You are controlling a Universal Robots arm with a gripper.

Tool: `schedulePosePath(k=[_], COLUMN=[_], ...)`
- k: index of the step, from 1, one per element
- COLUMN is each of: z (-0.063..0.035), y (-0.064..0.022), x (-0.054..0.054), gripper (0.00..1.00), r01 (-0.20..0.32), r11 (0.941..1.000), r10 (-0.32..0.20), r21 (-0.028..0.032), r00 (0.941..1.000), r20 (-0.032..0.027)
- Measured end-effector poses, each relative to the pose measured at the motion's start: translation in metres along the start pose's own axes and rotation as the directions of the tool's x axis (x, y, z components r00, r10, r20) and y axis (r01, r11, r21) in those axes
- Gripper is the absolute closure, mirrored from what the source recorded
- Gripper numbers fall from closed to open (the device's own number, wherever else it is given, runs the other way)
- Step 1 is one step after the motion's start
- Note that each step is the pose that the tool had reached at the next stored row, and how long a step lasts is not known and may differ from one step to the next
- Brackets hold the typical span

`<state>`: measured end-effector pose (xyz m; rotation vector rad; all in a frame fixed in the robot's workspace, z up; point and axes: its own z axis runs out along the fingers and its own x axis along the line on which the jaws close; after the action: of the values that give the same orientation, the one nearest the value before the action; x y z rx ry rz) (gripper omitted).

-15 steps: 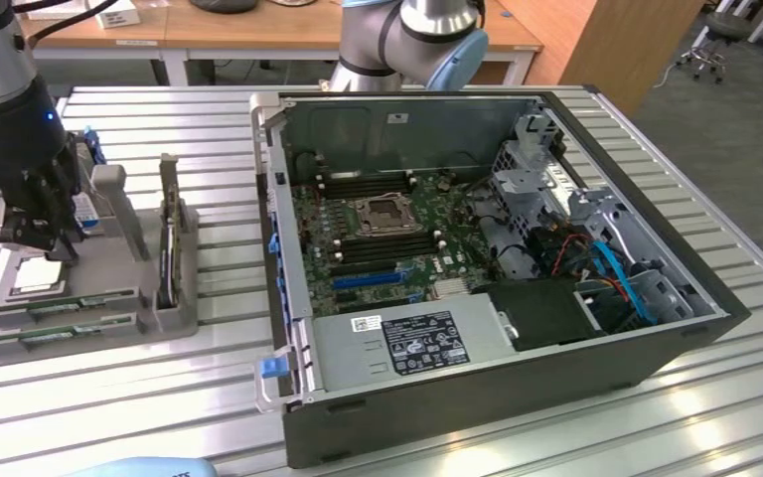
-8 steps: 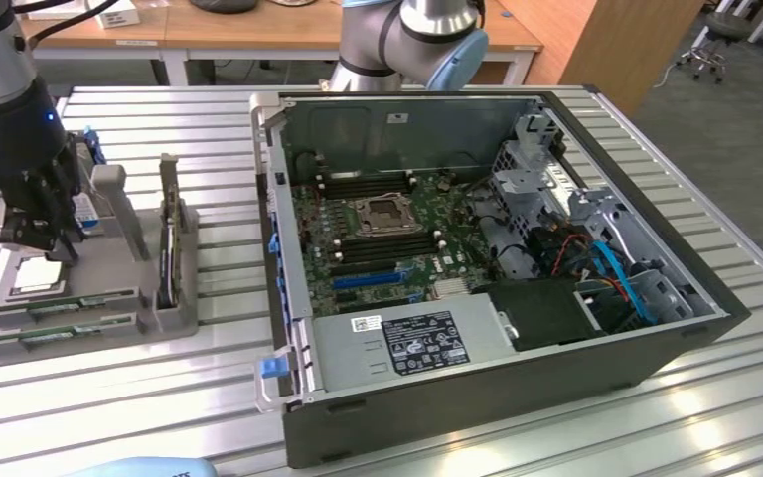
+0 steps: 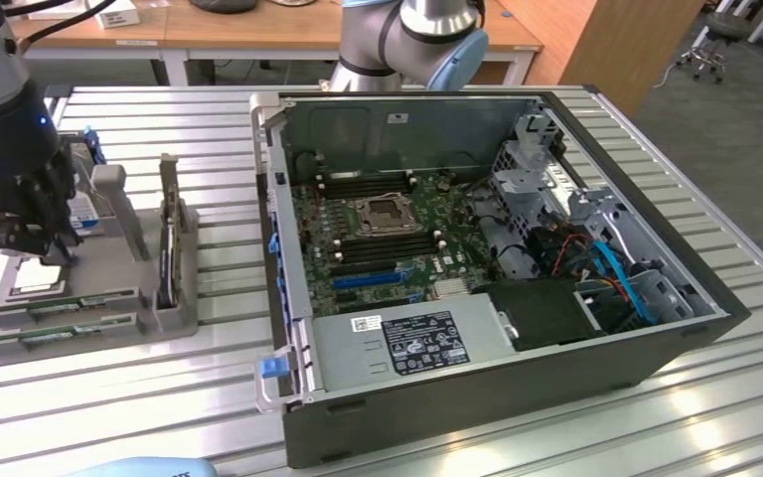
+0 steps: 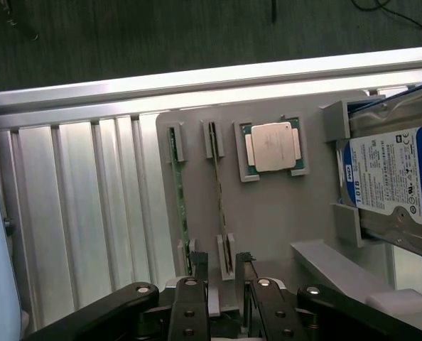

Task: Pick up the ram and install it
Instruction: 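Pick up the ram and move it above insertion slot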

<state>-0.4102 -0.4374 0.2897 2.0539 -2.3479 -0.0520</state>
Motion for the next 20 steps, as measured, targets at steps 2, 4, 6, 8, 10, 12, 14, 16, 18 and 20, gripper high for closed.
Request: schedulePosePath(k=[2, 4, 6, 8, 10, 12, 14, 16, 18, 20], z=[0.0, 0.0, 0.0001, 0.0001, 0.0, 0.0001, 0.0001, 0.0001, 0.0001, 0.0001], y=[0.0008, 0.0017, 0.0026, 0.0035, 0.004, 0.004, 0.004, 0.004, 0.004, 0.004], x=[0.0013, 0.0026, 0.004, 0.0052, 0.0059, 0.006, 0.006, 0.0065, 0.0071, 0.0081], gripper=[0.71, 0.71, 0.71, 0.71, 0.71, 0.71, 0.71, 0.71, 0.71, 0.71], r01=[0.0, 0.001, 0.002, 0.002, 0.003, 0.003, 0.003, 0.003, 0.003, 0.003], r11=[1.0, 1.0, 1.0, 1.0, 1.0, 1.0, 1.0, 1.0, 1.0, 1.0], r10=[0.0, -0.001, -0.002, -0.002, -0.003, -0.003, -0.003, -0.003, -0.003, -0.003], r21=[0.0003, 0.0007, 0.0012, 0.0016, 0.002, 0.0021, 0.0021, 0.002, 0.0021, 0.0021], r00=[1.0, 1.0, 1.0, 1.0, 1.0, 1.0, 1.0, 1.0, 1.0, 1.0], r20=[0.0, 0.0, 0.0001, 0.0001, 0.0001, 0.0002, 0.0002, 0.0001, 0.0002, 0.0001])
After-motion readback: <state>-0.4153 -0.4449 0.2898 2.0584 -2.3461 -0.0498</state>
